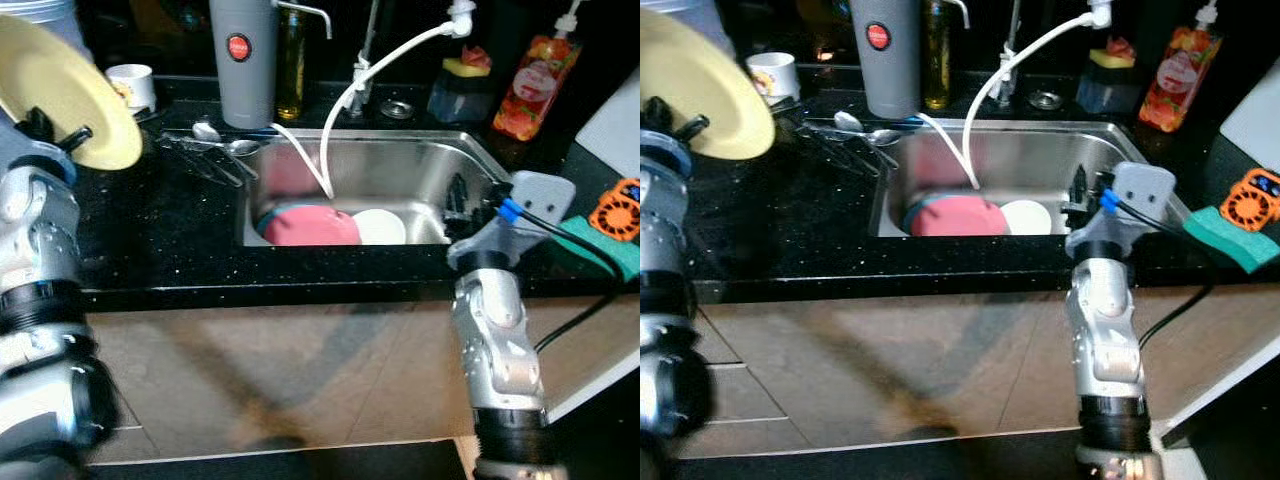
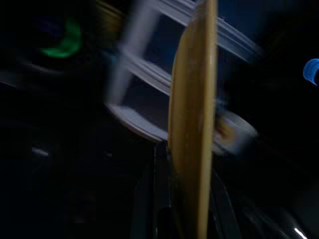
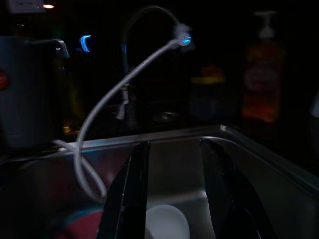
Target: Kitchen organization
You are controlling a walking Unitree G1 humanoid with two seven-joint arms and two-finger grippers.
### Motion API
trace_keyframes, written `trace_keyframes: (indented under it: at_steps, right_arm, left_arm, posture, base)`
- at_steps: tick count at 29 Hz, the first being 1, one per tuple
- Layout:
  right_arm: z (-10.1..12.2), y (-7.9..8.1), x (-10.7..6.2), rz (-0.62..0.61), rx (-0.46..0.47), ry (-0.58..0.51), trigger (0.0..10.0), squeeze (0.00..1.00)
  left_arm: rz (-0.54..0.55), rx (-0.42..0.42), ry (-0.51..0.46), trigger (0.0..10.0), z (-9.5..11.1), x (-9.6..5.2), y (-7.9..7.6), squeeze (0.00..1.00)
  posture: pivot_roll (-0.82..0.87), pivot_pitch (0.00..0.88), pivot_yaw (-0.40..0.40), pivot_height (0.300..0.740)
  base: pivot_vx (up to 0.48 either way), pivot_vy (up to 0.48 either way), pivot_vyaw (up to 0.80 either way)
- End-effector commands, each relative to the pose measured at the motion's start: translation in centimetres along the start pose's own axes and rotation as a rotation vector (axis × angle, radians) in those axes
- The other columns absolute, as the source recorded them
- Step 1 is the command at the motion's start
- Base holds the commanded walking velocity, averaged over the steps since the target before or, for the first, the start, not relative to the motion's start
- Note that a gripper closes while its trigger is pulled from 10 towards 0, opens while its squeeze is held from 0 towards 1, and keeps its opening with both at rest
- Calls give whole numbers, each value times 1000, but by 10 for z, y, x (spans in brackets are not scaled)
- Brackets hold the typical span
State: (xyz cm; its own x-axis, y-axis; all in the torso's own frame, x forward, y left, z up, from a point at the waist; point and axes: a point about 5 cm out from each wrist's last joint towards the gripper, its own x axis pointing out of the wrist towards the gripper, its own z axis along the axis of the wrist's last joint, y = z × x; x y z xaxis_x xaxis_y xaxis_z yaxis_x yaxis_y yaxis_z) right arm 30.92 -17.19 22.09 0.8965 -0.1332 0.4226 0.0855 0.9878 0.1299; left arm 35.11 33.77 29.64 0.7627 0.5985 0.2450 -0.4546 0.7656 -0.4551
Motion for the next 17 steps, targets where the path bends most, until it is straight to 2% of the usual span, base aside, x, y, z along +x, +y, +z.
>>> trace_keyframes:
  at_steps: [1, 2, 6, 7, 9, 10, 14, 17]
  right_arm:
    - [2, 1, -5, 9, -10, 11, 10000, 0]
    - [5, 1, -12, 18, -12, 25, 10000, 0]
    - [7, 2, -15, 23, -10, 31, 10000, 0]
    - [10, 5, -18, 43, -15, 31, 10000, 0]
    - [11, 6, -19, 50, -17, 31, 10000, 0]
    - [15, 8, -21, 64, -23, 28, 10000, 0]
    - [19, 9, -24, 68, -25, 26, 10000, 0]
    - [20, 8, -29, 58, -24, 32, 10000, 0]
  left_arm:
    - [57, -8, -6, 10000, 2, 4, 5, 0]
    - [118, -66, 9, 10000, 0, 8, 13, 0]
    - [143, -94, 20, 10000, -2, 9, 15, 0]
    - [152, -160, 81, 10000, -12, 10, 14, 0]
    - [151, -183, 101, 10000, -16, 10, 13, 0]
    - [150, -240, 168, 10000, -28, 9, 11, 0]
    - [153, -284, 216, 10000, -37, 9, 8, 0]
    - [124, -314, 271, 10000, -46, 7, 1, 0]
  posture:
    - [39, 71, -27, 740]
    - [18, 122, -29, 740]
    - [16, 128, -29, 740]
    - [4, 170, -21, 740]
    - [4, 170, -21, 740]
    - [-9, 201, -10, 740]
    - [-13, 216, 0, 740]
    - [-21, 227, 17, 740]
  base:
    - [0, 0, 0]
    - [0, 0, 0]
    - [0, 0, 0]
    - [0, 0, 0]
    - [0, 0, 0]
    - [0, 0, 0]
    - [0, 0, 0]
    - [0, 0, 0]
